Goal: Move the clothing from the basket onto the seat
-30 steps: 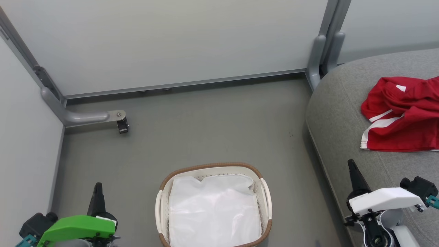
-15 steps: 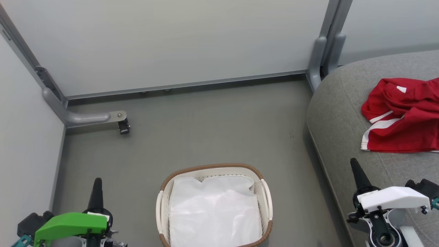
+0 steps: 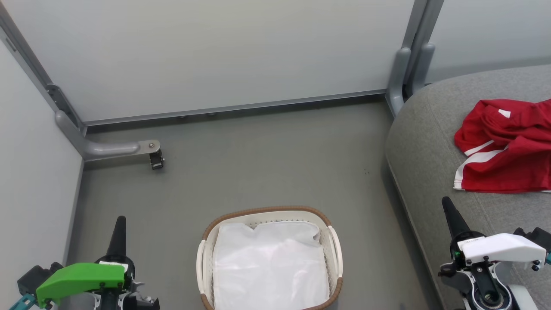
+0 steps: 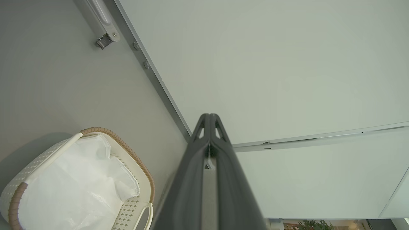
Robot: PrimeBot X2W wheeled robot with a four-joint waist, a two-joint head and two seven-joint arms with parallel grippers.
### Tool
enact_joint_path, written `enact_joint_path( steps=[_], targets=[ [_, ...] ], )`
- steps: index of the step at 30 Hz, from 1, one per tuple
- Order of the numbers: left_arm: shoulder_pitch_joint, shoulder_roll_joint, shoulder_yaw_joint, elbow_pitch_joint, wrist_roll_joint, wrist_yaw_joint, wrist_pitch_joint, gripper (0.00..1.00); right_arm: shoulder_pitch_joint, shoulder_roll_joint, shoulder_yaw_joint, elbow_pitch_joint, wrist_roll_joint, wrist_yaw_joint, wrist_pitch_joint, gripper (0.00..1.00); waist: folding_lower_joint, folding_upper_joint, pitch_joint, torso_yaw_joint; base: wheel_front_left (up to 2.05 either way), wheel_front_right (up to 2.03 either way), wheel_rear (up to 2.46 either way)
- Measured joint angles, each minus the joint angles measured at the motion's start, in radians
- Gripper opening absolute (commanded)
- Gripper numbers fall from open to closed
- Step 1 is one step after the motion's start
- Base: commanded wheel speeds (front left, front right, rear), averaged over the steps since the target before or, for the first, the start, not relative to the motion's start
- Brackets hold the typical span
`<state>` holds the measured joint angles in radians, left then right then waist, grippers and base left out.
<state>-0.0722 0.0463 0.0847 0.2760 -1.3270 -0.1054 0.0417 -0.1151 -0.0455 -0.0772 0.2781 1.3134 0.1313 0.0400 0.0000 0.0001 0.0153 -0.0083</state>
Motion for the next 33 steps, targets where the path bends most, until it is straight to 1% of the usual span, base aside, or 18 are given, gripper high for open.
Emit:
enact_joint_path(
  steps=[33],
  targets=[
    [-0.024, 0.0, 0.025, -0.025, -0.25, -0.019, 0.064, 0.0, 0.001, -0.001, -0.033, -0.029, 0.263, -0.001, 0.066, 0.0, 0.0, -0.0001, -0.011, 0.007, 0.0, 0.0, 0.0]
  ],
)
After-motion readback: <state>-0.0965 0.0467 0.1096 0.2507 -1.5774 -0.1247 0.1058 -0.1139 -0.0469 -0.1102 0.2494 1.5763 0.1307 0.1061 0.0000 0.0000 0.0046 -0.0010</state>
